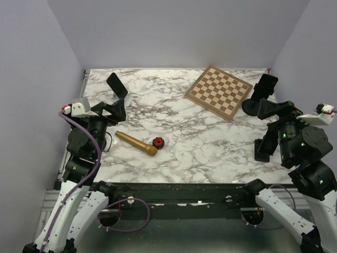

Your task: Remove the phone from the phone stand

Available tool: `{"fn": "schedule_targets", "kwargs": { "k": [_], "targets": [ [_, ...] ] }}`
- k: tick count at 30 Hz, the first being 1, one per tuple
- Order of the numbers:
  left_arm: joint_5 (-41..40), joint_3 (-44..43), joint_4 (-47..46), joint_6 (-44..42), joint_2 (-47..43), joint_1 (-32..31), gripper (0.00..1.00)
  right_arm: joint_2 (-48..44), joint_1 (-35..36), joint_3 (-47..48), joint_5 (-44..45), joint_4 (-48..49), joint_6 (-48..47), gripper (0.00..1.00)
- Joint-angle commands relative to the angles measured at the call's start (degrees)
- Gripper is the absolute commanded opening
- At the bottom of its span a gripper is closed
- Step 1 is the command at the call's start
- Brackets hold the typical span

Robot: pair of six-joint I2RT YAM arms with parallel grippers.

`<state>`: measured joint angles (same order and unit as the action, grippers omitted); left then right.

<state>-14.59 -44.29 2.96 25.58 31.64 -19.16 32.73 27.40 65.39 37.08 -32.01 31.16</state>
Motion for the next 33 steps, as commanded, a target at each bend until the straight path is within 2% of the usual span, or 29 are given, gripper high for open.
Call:
{"fn": "schedule_targets", "kwargs": {
  "k": [1,11,14,20,25,28,33],
  "targets": [
    [0.56,-4.47,12.28,0.21,-1.04,-0.22,0.99,0.62,0.36,0.56,2.61,-3.15,-0.46,1.0],
    [-2.07,-12.98,31.09,0.02,-3.22,-0.18,0.98,4.18,0.35,-3.28,-7.95,0.72,-3.32,1.0],
    [-4.81,-16.19,36.95,1.74,-2.77,-0.18,0.99,6.77,0.38,-2.13,-8.91,-1.1,-1.82,1.0],
    [-13.15,-21.84,48.76,4.66,0.45,-0.11,0.98,6.76,0.38,-3.54,-14.03,1.84,-2.14,1.0],
    [-20.5,-24.43,54.35,8.95,3.92,0.37,0.99,6.49,0.38,-3.93,-14.04,2.39,-3.93,1.0],
    [-20.09,-25.69,55.34,9.32,7.03,2.83,0.99,6.47,0.38,-3.86,-13.12,1.62,-5.26,1.0],
    [-16.64,-27.62,54.45,7.93,14.03,11.31,0.99,6.12,0.37,-3.57,-13.38,0.34,-7.36,1.0]
  ]
}}
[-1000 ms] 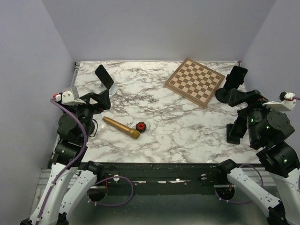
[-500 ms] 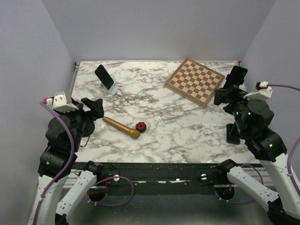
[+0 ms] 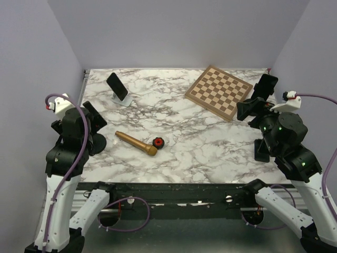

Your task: Remove the phone from the phone stand

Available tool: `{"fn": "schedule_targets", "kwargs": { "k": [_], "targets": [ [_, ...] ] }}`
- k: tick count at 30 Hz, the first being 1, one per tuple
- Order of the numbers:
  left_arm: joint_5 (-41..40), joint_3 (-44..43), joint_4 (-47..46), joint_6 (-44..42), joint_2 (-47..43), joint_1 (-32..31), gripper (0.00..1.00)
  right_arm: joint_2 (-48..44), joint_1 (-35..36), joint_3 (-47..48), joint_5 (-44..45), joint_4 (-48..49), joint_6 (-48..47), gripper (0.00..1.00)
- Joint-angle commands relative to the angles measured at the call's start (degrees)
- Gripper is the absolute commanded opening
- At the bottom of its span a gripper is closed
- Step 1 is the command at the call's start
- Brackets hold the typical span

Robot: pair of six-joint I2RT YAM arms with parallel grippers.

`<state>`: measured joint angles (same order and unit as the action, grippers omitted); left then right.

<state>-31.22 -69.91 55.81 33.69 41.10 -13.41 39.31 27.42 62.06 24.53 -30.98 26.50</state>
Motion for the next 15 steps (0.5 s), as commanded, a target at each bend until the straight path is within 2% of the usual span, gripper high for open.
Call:
{"fn": "schedule_targets", "kwargs": {
  "k": [1,4,7,15],
  "targets": [
    [-0.08,-2.75,1.66,0.0,5.71,7.23,0.98,-0.46,0.35,0.02,-0.88,-1.01,-2.96,1.0],
    [-1.95,-4.73,2.24,1.92,9.52,12.42,0.99,-0.4,0.35,1.09,-1.15,-2.08,-3.46,1.0],
    [-0.29,-5.96,1.64,3.2,12.98,18.0,0.99,-0.8,0.35,1.56,-1.09,-2.42,-3.77,1.0],
    [3.73,-3.67,-6.94,2.09,18.78,26.28,0.99,-1.17,0.35,1.9,-1.69,-2.24,-4.29,1.0]
  ]
}}
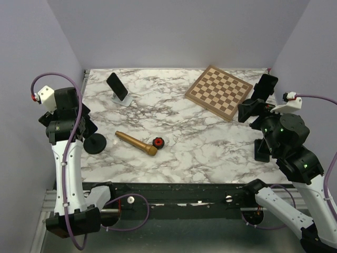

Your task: Remove the phone from the phone stand

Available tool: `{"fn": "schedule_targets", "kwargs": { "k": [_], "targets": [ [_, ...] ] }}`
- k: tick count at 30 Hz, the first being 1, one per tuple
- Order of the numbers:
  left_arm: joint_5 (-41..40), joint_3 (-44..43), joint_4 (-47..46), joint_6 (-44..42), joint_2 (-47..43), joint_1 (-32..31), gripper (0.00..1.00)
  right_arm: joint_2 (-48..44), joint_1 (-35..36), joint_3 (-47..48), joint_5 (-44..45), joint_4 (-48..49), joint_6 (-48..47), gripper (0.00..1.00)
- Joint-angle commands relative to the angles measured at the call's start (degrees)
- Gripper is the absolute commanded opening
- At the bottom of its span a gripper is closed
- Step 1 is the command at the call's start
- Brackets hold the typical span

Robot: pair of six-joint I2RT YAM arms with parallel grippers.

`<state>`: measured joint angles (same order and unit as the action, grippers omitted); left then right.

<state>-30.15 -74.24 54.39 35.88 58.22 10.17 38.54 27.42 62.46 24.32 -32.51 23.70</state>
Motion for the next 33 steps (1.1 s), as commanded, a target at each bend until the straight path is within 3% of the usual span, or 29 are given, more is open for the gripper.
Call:
{"fn": "schedule_targets", "kwargs": {
  "k": [1,12,21,33],
  "targets": [
    [2.89,1.54,-7.13,-0.76,1.87,2.93,0.99,-0.4,0.31,1.53,-1.5,-0.71,-1.61,1.0],
    [6.08,8.64,-17.89,-6.69,0.08,3.24,0.98,-0.39,0.35,1.44,-0.85,0.72,-3.04,1.0],
    [7.34,10.3,-20.73,-6.7,0.15,3.23,0.98,0.04,0.34,1.09,-1.73,1.34,-2.48,1.0],
    [0.36,10.3,-16.85,-2.57,3.21,3.2,0.99,-0.01,0.34,1.0,-1.99,1.83,-1.76,1.0]
  ]
}}
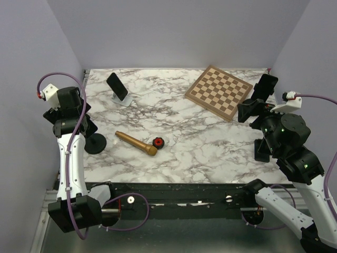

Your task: Remove the phone from the phone stand

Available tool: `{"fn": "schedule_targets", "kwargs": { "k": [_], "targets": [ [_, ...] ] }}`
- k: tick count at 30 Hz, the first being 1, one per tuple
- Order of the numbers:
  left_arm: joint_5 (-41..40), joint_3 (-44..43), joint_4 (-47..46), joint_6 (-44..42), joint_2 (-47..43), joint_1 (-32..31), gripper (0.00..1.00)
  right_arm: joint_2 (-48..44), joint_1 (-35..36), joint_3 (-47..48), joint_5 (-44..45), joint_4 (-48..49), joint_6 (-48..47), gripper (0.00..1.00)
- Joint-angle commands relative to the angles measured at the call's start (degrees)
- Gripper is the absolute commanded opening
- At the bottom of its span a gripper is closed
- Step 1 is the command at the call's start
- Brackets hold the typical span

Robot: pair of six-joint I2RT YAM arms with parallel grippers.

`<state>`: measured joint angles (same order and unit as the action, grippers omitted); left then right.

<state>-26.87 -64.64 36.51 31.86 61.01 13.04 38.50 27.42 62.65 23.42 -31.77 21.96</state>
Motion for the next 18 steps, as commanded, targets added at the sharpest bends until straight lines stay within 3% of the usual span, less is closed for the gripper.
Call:
{"fn": "schedule_targets", "kwargs": {
  "k": [1,8,18],
  "targets": [
    [-2.84,0.87,0.81,1.45,0.42,0.36,0.99,0.05,0.35,0.8,-1.09,1.05,0.06,1.0],
    [-2.44,1.75,-0.57,1.41,1.03,0.36,0.94,0.74,0.33,0.72,-1.27,1.1,0.6,1.0],
    [-2.47,5.41,-3.6,0.62,-1.03,0.37,0.65,1.59,0.35,-0.06,-1.08,2.02,0.14,1.0]
  ]
}}
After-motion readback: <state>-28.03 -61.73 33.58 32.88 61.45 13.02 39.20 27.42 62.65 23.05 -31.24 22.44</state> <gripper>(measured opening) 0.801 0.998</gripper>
